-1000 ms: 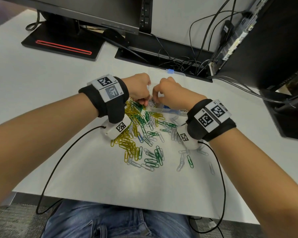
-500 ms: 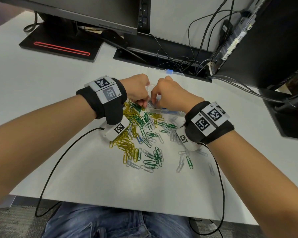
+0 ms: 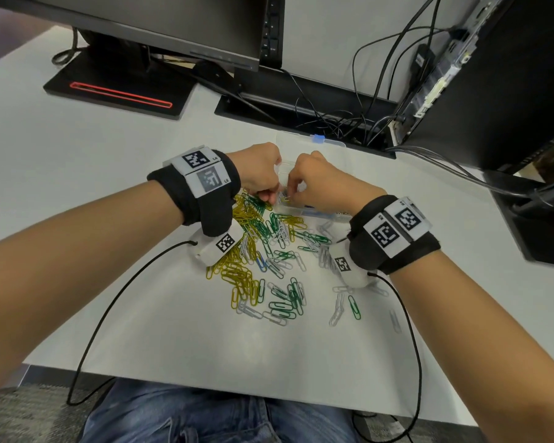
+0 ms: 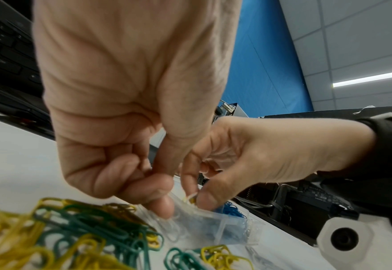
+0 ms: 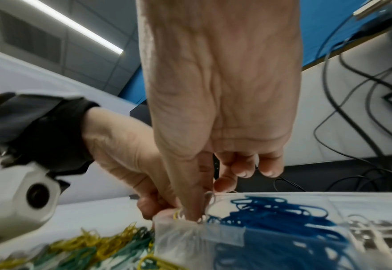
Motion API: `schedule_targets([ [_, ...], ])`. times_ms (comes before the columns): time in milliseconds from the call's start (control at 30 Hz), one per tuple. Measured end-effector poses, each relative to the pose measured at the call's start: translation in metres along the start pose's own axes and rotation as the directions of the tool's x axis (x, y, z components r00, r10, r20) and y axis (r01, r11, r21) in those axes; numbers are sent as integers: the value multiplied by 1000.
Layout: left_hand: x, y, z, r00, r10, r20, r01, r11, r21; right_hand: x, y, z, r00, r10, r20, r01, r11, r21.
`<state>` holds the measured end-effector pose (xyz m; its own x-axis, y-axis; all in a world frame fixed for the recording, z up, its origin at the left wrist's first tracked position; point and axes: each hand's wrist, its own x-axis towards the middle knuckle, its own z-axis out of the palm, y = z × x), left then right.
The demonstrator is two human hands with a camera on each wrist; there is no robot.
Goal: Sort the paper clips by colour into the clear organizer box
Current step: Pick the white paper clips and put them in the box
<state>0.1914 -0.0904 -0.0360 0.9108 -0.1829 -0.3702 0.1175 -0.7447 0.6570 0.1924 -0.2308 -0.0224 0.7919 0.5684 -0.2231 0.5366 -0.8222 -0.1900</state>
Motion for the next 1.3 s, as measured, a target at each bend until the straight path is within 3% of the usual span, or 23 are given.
schedule_targets([
  [133,-1,0,-4,1000,-20,-22,21,999,47,-4,9,-2,995,52,-81,-38,985,166],
  [267,-4,-4,-15,969,150,-195,-94,959,268,-5,11,-3,987,96,-130,-56,959,279],
  [333,-6,-4,-16,955,226,-191,-167,944,283,-6,10,-4,985,103,-139,-54,945,323],
  [467,-9,-4,-13,950,262,-167,-224,950,216,-7,6,-6,983,105,-154,-45,935,352],
  [667,-8,-6,-15,946,254,-199,-192,939,285,-6,10,-2,965,171,-198,-76,907,414],
  [767,-6,-5,-20,926,253,-279,-166,940,299,-7,13,-1,941,239,-238,-105,879,466],
  [900,2,5,-19,889,254,-382,-151,948,281,-12,9,0,950,217,-226,-104,898,427],
  [1000,7,12,-12,884,257,-392,-147,946,288,-23,7,-1,944,202,-259,-92,920,381],
  [1067,5,13,-8,896,272,-352,-151,930,335,-37,1,-1,964,149,-219,-65,935,349],
  [1167,-4,10,-6,888,374,-270,-240,875,421,-66,-15,3,1000,14,-27,-5,946,325],
  [1300,-31,3,-2,869,492,-54,-417,786,456,-84,-29,23,966,-97,241,36,969,246],
])
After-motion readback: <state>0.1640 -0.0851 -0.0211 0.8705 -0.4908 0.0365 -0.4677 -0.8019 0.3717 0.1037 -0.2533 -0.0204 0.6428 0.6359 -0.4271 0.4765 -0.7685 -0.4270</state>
